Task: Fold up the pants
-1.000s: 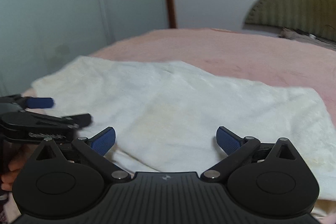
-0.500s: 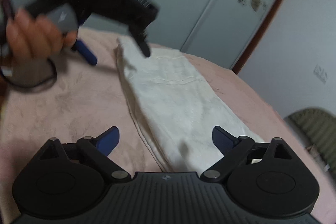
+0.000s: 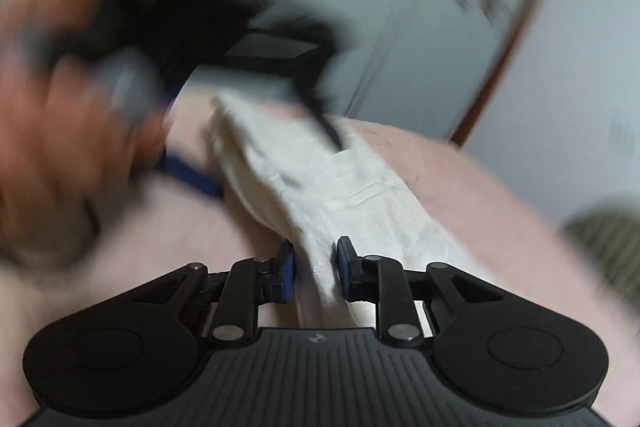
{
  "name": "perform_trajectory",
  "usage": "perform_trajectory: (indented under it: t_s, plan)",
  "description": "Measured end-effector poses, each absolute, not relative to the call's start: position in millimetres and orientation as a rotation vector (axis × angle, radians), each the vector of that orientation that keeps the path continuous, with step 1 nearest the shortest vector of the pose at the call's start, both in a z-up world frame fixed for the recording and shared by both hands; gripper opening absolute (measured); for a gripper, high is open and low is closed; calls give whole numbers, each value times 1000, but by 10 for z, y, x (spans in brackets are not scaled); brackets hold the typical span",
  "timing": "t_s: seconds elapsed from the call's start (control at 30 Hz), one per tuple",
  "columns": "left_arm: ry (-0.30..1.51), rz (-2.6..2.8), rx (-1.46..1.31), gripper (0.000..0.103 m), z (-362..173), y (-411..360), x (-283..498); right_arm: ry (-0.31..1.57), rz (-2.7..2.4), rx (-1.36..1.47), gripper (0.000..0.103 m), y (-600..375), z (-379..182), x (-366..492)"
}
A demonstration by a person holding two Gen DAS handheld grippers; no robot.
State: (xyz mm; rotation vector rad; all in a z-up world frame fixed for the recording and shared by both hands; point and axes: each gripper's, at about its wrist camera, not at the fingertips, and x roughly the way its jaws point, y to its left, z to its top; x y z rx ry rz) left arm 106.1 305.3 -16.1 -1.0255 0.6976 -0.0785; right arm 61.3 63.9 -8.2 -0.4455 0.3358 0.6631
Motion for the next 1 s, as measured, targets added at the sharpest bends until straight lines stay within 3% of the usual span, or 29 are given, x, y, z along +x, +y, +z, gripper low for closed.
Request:
perform_trajectory:
  t_s: [0.1, 0.27, 0.33, 0.4, 0.43, 0.5, 0.67, 0.83, 1.0]
  plan:
    - [703, -74, -1072, 97, -186, 3068, 1260, 454, 798, -216, 24, 346, 112, 847]
    - [724, -48, -1162, 80, -245, 3206, 1517, 527, 929, 21, 24, -31, 255, 1131]
    - [734, -30, -1161, 57, -255, 3257, 1562, 574, 800, -8, 24, -33, 190, 1282]
    - [748, -15, -1139, 41, -272, 3289, 1604, 650, 710, -91, 24, 46, 20, 1402]
    - [757, -3, -1120, 28, -285, 3293, 1623, 702, 697, -135, 24, 102, -100, 1431]
    - [772, 18, -1056, 13, -285, 3274, 1633, 656, 705, -198, 27, 169, -194, 1365]
    - [686, 34, -790, 11, 88, 2993, 1495, 605, 704, -178, 39, 57, -21, 1382]
    - [506, -9, -438, 11, 743, 2253, 1205, 474, 636, -98, 40, -298, 221, 1380]
    - [400, -128, -296, 12, 1110, 1538, 981, 365, 627, -89, 40, -573, 500, 1315]
